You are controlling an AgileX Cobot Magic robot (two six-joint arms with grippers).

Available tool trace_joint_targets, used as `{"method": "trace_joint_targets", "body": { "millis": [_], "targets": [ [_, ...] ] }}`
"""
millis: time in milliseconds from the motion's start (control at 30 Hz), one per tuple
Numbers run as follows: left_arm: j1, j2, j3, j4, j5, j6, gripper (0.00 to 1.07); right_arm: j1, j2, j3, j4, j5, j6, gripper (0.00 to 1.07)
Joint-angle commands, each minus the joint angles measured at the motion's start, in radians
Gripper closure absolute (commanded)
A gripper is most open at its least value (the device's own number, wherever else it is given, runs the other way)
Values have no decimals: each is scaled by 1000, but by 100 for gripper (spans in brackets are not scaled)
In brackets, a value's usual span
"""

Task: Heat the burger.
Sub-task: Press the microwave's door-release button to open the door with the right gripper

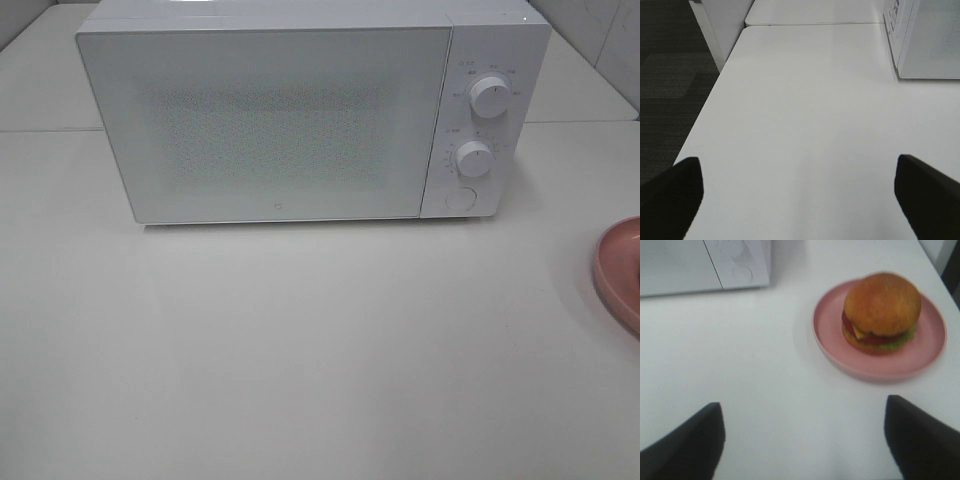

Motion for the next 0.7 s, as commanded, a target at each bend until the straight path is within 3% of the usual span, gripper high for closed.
{"method": "trace_joint_targets", "body": {
  "millis": [33, 67, 100, 133, 200, 233, 367, 400, 567, 700],
  "targets": [
    [-6, -6, 2, 4, -9, -4, 9, 3, 92, -35, 24, -207, -45, 66],
    [-6, -6, 2, 4, -9, -4, 9, 3, 127, -35, 24, -247, -45, 74],
    [-6, -6, 2, 4, -9, -4, 9, 3, 127, -35, 24, -247, -45, 74],
    [-6, -6, 2, 4, -9, -4, 9, 3, 204, -35, 24, -344, -45, 90],
    [-6, -6, 2, 4, -9, -4, 9, 3, 236, -34, 24, -388, -46, 95],
    [-6, -6, 2, 4, -9, -4, 9, 3, 314, -26, 23, -516, -55, 106],
    [-6, -6, 2, 4, -9, -4, 9, 3, 417, 1, 24, -724, -80, 107],
    [-6, -6, 2, 4, -9, -4, 9, 3, 489, 25, 24, -869, -83, 107],
    [-6, -6, 2, 4, -9, -4, 9, 3, 620, 63, 24, -1064, -70, 107],
    [-6, -6, 2, 4, -9, -4, 9, 3, 799, 111, 23, -1332, -44, 107]
  ]
}}
